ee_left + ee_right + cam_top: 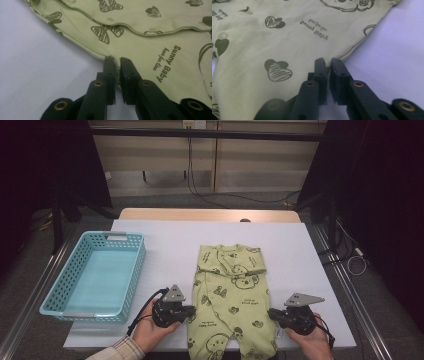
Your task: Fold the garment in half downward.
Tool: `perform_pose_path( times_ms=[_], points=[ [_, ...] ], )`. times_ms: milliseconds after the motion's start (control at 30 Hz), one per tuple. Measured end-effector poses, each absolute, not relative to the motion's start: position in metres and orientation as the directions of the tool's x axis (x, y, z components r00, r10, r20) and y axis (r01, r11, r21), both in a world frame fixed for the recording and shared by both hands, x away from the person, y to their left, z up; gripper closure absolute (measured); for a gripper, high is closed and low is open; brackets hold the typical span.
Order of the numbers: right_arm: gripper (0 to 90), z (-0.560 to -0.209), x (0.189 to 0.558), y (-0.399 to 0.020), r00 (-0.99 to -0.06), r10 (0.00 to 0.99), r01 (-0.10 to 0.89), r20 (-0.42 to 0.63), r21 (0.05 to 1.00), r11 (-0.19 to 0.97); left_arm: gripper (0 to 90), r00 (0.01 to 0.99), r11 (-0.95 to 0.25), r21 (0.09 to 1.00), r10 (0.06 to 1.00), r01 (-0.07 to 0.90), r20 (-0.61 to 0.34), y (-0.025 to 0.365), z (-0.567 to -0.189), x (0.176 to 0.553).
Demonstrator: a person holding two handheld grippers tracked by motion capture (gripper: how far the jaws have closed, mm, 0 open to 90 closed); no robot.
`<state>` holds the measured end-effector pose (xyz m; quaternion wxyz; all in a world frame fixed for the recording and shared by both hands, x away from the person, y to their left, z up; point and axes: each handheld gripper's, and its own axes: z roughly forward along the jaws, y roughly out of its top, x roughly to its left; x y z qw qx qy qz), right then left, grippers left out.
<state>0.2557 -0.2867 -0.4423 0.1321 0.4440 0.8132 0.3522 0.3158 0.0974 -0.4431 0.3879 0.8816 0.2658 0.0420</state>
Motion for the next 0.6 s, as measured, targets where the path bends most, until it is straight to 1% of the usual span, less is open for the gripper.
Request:
perform_pose_path(
  times_ms=[100, 167, 233, 333, 367, 433, 500, 533, 600],
  points=[
    [70.4, -0.441, 0.256, -0.287, -0.571, 0.813, 0.631, 0.110, 0.693, 0.350, 76.1, 0.850, -0.533, 0.727, 0.509, 0.433, -0.133, 0.100, -0.439, 0.317],
    [59.5, -0.440, 0.257, -0.288, -0.574, 0.812, 0.617, 0.111, 0.710, 0.340, 68.1, 0.835, -0.510, 0.739, 0.536, 0.440, -0.128, 0.102, -0.438, 0.319],
    [48.6, -0.439, 0.258, -0.288, -0.552, 0.827, 0.615, 0.108, 0.722, 0.317, 59.6, 0.824, -0.495, 0.747, 0.553, 0.444, -0.124, 0.104, -0.438, 0.323],
    [38.7, -0.438, 0.263, -0.289, -0.530, 0.844, 0.608, 0.086, 0.733, 0.307, 46.5, 0.803, -0.456, 0.768, 0.582, 0.451, -0.126, 0.104, -0.440, 0.329],
    [33.1, -0.438, 0.264, -0.289, -0.515, 0.853, 0.612, 0.084, 0.732, 0.298, 42.0, 0.800, -0.451, 0.775, 0.588, 0.443, -0.115, 0.104, -0.440, 0.331],
    [25.3, -0.438, 0.268, -0.290, -0.501, 0.859, 0.611, 0.102, 0.744, 0.268, 32.1, 0.793, -0.419, 0.804, 0.600, 0.423, -0.104, 0.103, -0.439, 0.332],
    [15.3, -0.436, 0.273, -0.290, -0.488, 0.866, 0.610, 0.106, 0.752, 0.252, 26.4, 0.788, -0.397, 0.827, 0.610, 0.398, -0.087, 0.102, -0.438, 0.333],
    [12.4, -0.435, 0.275, -0.290, -0.476, 0.872, 0.612, 0.114, 0.755, 0.235, 24.7, 0.781, -0.383, 0.831, 0.617, 0.403, -0.094, 0.102, -0.437, 0.333],
    [8.3, -0.432, 0.279, -0.289, -0.476, 0.871, 0.601, 0.123, 0.768, 0.220, 18.2, 0.777, -0.375, 0.835, 0.622, 0.403, -0.096, 0.101, -0.436, 0.337]
  ],
)
